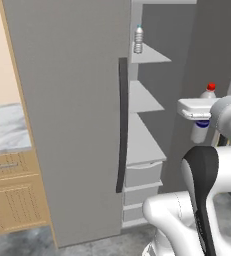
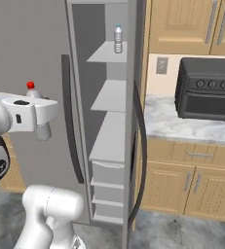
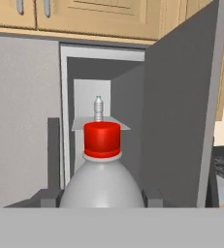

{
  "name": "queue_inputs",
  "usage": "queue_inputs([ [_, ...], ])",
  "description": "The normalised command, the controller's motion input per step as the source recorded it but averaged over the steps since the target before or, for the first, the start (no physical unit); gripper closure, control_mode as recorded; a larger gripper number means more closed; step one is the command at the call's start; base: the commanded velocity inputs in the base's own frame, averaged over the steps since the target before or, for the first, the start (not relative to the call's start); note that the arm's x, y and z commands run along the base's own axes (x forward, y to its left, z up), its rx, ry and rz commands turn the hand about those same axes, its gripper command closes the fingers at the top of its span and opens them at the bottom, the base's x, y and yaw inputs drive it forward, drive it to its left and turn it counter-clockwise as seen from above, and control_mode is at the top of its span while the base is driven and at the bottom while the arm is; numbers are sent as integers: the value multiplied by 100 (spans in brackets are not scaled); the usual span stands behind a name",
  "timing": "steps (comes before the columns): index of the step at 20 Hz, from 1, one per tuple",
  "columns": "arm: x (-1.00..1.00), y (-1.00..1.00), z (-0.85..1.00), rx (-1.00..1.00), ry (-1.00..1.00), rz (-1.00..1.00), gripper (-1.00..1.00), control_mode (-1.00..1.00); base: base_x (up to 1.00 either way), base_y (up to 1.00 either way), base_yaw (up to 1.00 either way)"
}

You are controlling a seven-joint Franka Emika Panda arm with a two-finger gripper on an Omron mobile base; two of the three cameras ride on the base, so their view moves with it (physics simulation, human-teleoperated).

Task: Take the bottled waters from the counter and place them in the freezer to freeze. Close the freezer door after placing the bottles.

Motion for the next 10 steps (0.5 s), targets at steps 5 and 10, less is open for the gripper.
queue_inputs([
  [5, 0, 0, 0, 0, 0, 0, 100, 100, 31, 10, -7],
  [10, 0, 0, 0, 0, 0, 0, 100, 100, 36, 0, -3],
])
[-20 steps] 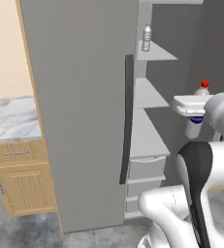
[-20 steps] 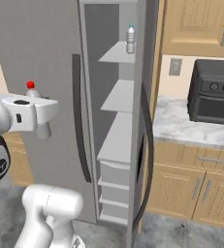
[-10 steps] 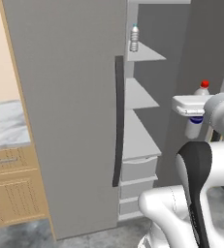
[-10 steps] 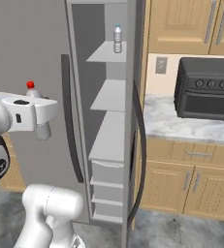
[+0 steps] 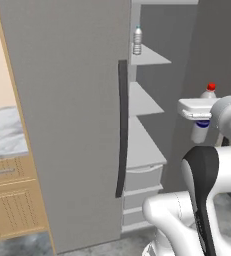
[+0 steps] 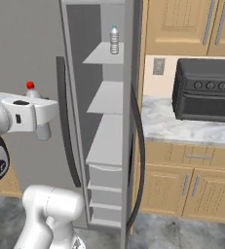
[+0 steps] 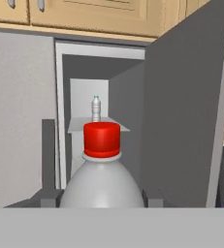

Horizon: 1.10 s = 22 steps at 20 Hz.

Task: Take the bottled waters from the counter and place them in the freezer to freeze. Close the freezer door after placing the bottles.

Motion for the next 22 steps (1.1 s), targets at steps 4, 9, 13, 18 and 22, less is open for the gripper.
queue_inputs([
  [4, 0, 0, 0, 0, 0, 0, 100, 100, 43, 0, 0],
  [9, 0, 0, 0, 0, 0, 0, 100, 100, 45, 0, 0],
  [13, 0, 0, 0, 0, 0, 0, 100, 100, 49, 0, 0],
  [18, 0, 0, 0, 0, 0, 0, 100, 100, 40, -2, 1],
  [22, 0, 0, 0, 0, 0, 0, 100, 100, 24, -13, 4],
])
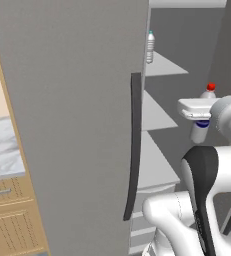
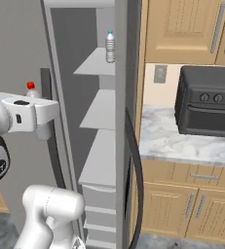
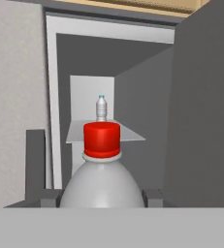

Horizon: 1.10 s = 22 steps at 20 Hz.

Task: Take the bottled waters from the counter and place them in the freezer to freeze. Close the freezer door after placing the bottles.

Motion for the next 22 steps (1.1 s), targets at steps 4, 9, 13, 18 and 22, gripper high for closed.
queue_inputs([
  [4, 0, 0, 0, 0, 0, 0, 100, 100, 13, -22, 4],
  [9, 0, 0, 0, 0, 0, 0, 100, 100, 1, -36, 3],
  [13, 0, 0, 0, 0, 0, 0, 100, 100, 0, -42, 0],
  [18, 0, 0, 0, 0, 0, 0, 100, 100, 0, -17, 0],
  [22, 0, 0, 0, 0, 0, 0, 100, 100, 0, -32, -3],
])
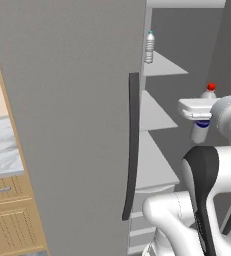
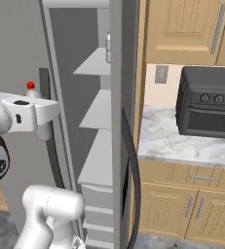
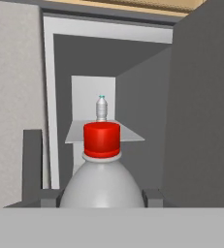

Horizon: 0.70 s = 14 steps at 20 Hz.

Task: Take the bottled waters from the counter and place them in the freezer to freeze. Close the freezer door after placing the bottles.

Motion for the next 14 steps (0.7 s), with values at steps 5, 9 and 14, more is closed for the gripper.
queue_inputs([
  [5, 0, 0, 0, 0, 0, 0, 100, 100, 0, -27, -2],
  [9, 0, 0, 0, 0, 0, 0, 100, 100, 0, -1, 0],
  [14, 0, 0, 0, 0, 0, 0, 100, 100, 0, -11, 0],
])
